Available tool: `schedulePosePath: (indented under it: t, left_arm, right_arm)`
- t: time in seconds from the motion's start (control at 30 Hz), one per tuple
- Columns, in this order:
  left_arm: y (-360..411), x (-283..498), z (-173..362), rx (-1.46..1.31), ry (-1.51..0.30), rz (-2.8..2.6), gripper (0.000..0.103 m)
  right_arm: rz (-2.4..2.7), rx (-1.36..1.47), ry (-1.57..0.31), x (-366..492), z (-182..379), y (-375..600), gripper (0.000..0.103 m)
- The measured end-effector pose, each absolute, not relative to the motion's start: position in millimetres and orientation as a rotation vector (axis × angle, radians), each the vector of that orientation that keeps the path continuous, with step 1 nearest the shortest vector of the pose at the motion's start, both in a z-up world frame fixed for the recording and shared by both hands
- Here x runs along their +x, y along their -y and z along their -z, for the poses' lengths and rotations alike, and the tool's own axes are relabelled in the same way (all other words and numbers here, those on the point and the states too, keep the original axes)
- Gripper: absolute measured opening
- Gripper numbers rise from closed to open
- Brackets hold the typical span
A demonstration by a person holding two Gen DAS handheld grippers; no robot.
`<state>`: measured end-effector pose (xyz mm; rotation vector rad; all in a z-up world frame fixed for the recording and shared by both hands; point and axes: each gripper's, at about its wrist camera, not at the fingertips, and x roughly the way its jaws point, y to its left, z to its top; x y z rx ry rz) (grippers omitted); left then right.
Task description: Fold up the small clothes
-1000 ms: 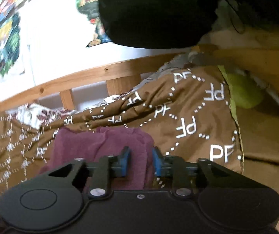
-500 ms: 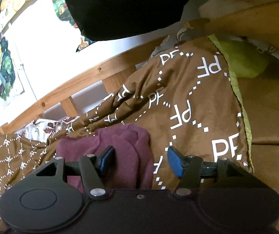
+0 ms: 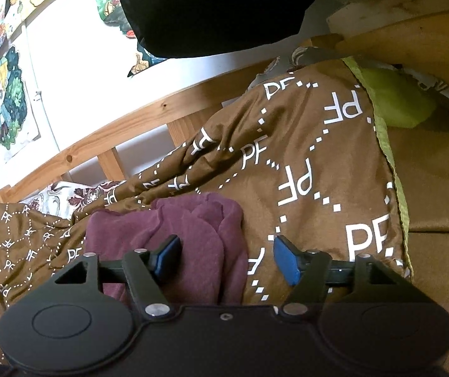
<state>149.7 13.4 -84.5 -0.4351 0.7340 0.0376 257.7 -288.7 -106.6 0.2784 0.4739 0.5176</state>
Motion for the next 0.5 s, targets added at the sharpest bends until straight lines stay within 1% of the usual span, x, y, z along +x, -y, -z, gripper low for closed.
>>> schedulePosePath:
  t: [0.03, 0.1, 0.17, 0.5]
  left_arm:
    - [-13.9, 149.8, 84.7, -0.437, -0.733, -0.036, 0.103]
    - [-14.6, 149.7, 85.0, -0.439, -0.73, -0.033, 0.103]
    - [-14.6, 149.5, 85.6, -0.44, -0.726, -0.032, 0.103]
    - [-15.8, 148.2, 87.5, -0.444, -0.712, -0.025, 0.103]
  right_arm:
    - [-0.521, 0.269, -0.473, 257.6, 106.8, 287.2, 0.072]
    - [-0.525, 0.245, -0.472, 256.7, 106.9, 283.1, 0.078]
    - [-0.526, 0.223, -0.468, 255.5, 107.1, 279.9, 0.081]
    - [-0.52, 0.214, -0.461, 254.7, 108.1, 278.5, 0.081]
